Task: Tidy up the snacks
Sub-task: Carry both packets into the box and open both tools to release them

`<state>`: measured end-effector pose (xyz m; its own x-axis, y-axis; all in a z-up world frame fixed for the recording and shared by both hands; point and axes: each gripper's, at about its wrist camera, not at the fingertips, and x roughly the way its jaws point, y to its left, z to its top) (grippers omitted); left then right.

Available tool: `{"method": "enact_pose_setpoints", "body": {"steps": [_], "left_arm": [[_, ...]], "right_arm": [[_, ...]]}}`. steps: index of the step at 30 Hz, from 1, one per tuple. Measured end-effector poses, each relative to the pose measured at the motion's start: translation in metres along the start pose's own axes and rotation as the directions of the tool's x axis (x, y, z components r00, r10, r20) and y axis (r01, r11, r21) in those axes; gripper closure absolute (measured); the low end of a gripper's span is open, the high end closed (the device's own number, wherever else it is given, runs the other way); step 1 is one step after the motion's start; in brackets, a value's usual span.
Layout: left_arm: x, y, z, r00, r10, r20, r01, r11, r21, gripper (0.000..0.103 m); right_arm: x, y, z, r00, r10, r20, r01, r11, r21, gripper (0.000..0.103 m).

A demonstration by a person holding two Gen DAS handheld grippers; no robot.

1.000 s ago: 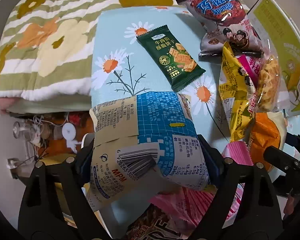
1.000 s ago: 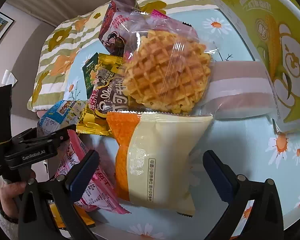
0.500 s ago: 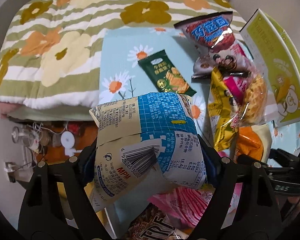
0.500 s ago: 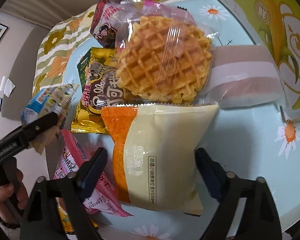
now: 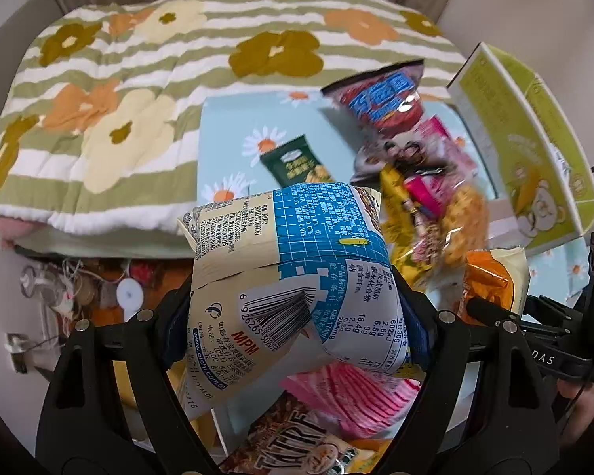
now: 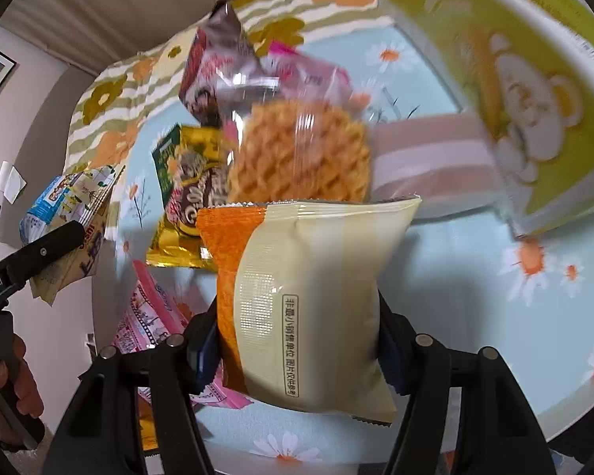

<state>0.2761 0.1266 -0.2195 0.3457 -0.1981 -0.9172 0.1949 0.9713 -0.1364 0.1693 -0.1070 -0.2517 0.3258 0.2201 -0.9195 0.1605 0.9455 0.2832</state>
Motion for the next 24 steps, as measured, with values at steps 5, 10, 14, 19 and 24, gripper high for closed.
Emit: {"method": "enact_pose_setpoints", "body": {"steps": [5, 10, 14, 19, 24], "left_arm": [[-0.023, -0.013, 0.009, 0.998, -0.029, 0.048, 0.028, 0.999, 0.020, 0.021], [-0.052, -0.034, 0.024, 0.992, -0.049, 0.116, 0.044, 0.998, 0.042, 0.021], [-0.074, -0.058, 0.040, 0.984, -0.053, 0.168, 0.043, 0.997, 0.063, 0.021], [-0.087, -0.094, 0.061, 0.975, -0.045, 0.216, 0.033, 0.998, 0.055, 0.021], [-0.089, -0.141, 0.088, 0.967, -0.055, 0.248, 0.050, 0.998, 0.027, 0.021]], "right_arm": [[-0.035, 0.003, 0.004, 0.999, 0.008, 0.052, -0.008, 1.000, -0.006, 0.042], [-0.079, 0.006, 0.018, 0.990, 0.032, 0.137, -0.024, 0.998, -0.056, 0.042], [-0.114, 0.002, 0.040, 0.975, 0.064, 0.213, -0.045, 0.995, -0.093, 0.042], [-0.149, -0.018, 0.076, 0.956, 0.100, 0.277, -0.061, 0.987, -0.146, 0.042], [-0.170, -0.055, 0.115, 0.949, 0.114, 0.295, -0.061, 0.982, -0.181, 0.042]]}}
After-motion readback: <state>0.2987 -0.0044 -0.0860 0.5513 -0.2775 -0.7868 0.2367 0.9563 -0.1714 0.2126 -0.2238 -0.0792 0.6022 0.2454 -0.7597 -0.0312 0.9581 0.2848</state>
